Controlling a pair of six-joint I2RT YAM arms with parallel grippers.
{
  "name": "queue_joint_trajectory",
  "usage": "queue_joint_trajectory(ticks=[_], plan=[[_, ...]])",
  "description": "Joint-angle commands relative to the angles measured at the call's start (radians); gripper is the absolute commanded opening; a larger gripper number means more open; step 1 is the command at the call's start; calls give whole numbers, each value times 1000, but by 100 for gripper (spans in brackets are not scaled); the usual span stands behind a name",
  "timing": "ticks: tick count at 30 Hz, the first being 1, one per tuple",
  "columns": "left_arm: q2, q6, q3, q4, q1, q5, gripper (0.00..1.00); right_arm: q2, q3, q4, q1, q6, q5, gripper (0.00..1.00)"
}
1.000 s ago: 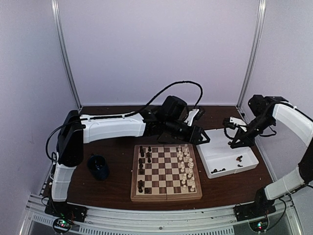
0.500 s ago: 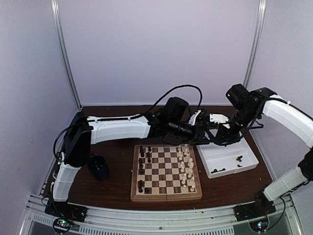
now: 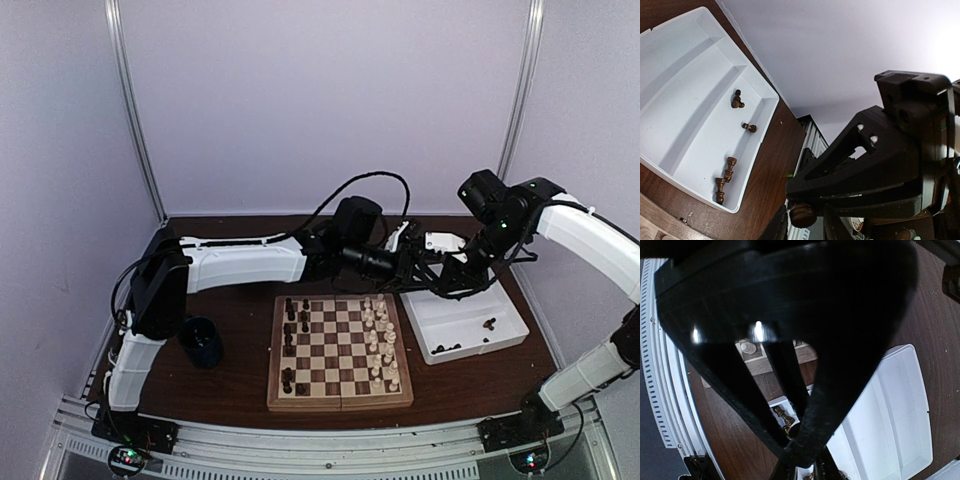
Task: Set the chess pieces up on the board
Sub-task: Pass from the right arm to the left, then pass from the left arm to the right
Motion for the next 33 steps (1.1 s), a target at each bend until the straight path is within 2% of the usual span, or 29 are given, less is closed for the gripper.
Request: queue_joint_trajectory(ticks=[1,7,9,12,15,18,23,27,31,33], plan=[[8,-10,-8,74,-5,27,23,-27,28,24,12,25,11,11],[6,-26,-26,114,-3,33,12,-36,29,29,19,40,4,12],[0,-27,-37,135,-1,33,10,-45,31,31,18,53,2,15],[-38,-24,-89,193,19,22,8,-77,31,30,-3,96,-15,24],[-107,-12,-198,308,44,-7,8,-139,25,60,-106,152,-130,34],[-183,22,-296,466,48,-35,8,-184,8,152,-279,312,-393,49],[-235,44,-391,663,50,-94,9,-125,-52,316,-397,610,-745,49],[-240,43,-409,765,48,-121,9,-101,-142,495,-398,810,-869,48],[-230,46,-395,783,50,-141,10,-79,-208,711,-395,1061,-961,49],[-222,43,-384,785,50,-143,10,-73,-215,755,-392,1110,-985,49]])
